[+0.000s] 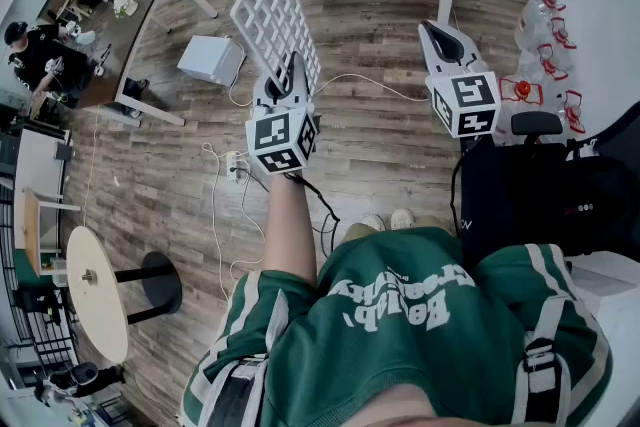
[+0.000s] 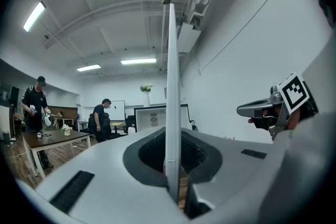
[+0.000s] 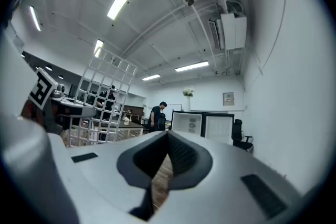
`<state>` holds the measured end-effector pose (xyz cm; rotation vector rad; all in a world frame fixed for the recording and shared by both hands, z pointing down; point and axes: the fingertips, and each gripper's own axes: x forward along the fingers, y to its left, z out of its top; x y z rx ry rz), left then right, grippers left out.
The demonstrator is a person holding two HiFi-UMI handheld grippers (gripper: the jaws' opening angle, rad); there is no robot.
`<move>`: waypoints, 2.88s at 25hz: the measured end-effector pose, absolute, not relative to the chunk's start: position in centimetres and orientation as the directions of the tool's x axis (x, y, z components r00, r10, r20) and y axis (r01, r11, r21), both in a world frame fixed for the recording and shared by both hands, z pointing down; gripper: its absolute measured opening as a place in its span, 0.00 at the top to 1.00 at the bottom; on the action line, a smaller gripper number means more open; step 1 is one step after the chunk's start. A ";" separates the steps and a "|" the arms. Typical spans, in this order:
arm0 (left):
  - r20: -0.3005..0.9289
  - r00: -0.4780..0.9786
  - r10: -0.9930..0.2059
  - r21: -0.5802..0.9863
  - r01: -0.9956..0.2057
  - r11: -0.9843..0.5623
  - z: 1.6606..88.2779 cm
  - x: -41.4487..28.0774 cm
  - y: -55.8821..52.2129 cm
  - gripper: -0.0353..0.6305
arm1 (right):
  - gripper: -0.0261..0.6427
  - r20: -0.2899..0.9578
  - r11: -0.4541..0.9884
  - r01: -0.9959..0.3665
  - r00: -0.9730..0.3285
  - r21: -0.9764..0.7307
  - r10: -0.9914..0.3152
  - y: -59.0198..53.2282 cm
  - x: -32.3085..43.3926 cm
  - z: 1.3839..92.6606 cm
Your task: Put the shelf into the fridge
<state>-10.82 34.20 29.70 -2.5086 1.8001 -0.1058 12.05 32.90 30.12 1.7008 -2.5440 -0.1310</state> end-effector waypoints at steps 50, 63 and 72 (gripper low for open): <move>-0.064 0.322 -0.945 -0.086 -0.945 -0.316 32.0 -10.0 13.0 0.91 | 0.96 0.033 0.423 -0.880 -0.426 0.218 -0.904 13.0 9.4 32.2; -0.067 0.339 -0.938 -0.079 -0.939 -0.334 31.2 -12.2 -0.4 0.91 | 0.96 0.046 0.367 -0.900 -0.367 0.235 -0.929 0.4 7.7 32.2; -0.052 0.366 -0.929 -0.077 -0.929 -0.362 31.7 -13.4 -8.6 0.91 | 0.96 0.046 0.331 -0.911 -0.330 0.246 -0.943 -7.3 6.2 32.4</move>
